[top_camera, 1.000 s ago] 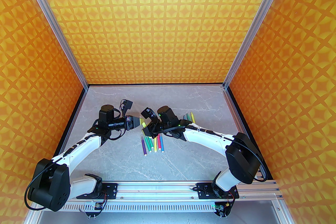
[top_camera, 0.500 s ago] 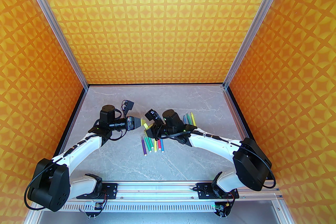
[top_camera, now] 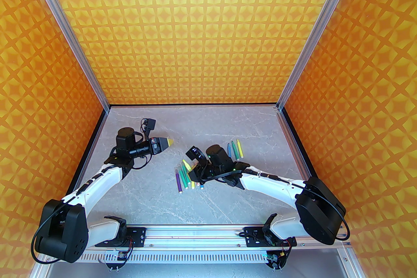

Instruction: Open the pen caps

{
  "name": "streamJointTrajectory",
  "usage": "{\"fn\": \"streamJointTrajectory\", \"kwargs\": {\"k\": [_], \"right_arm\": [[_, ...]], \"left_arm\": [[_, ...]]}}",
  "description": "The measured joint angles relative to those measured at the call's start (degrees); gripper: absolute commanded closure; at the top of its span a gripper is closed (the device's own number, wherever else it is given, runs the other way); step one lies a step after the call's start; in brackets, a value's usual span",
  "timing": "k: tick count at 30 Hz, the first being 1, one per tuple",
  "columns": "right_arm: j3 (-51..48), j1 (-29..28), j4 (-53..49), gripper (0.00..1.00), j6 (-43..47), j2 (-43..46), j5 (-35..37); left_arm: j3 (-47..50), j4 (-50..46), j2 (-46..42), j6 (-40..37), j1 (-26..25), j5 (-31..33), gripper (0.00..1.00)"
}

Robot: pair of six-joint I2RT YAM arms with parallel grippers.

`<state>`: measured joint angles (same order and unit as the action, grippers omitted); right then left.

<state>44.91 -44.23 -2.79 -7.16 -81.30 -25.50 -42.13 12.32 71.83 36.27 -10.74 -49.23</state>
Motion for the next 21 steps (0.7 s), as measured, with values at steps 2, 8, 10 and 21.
{"fn": "streamJointTrajectory", "kwargs": {"k": [2, 8, 10, 21], "right_arm": [[-0.22, 0.0, 0.02, 1.0, 0.0, 0.0, 0.0], [-1.01, 0.0, -0.02, 1.0, 0.0, 0.0, 0.07], [-1.01, 0.0, 0.02, 1.0, 0.0, 0.0, 0.42], [-0.66, 3.41, -1.68, 1.0, -1.84, -0.55, 12.33]], "left_arm": [[0.0, -0.02, -0.42, -0.02, 0.79, 0.11, 1.0], [0.0, -1.9, -1.62, -0.92, 2.69, 0.48, 1.0], [-0.11, -3.65, -1.79, -2.14, 2.89, 0.87, 1.0], [-6.69, -19.37, 5.27, -12.11, 2.93, 5.9, 1.0]]}}
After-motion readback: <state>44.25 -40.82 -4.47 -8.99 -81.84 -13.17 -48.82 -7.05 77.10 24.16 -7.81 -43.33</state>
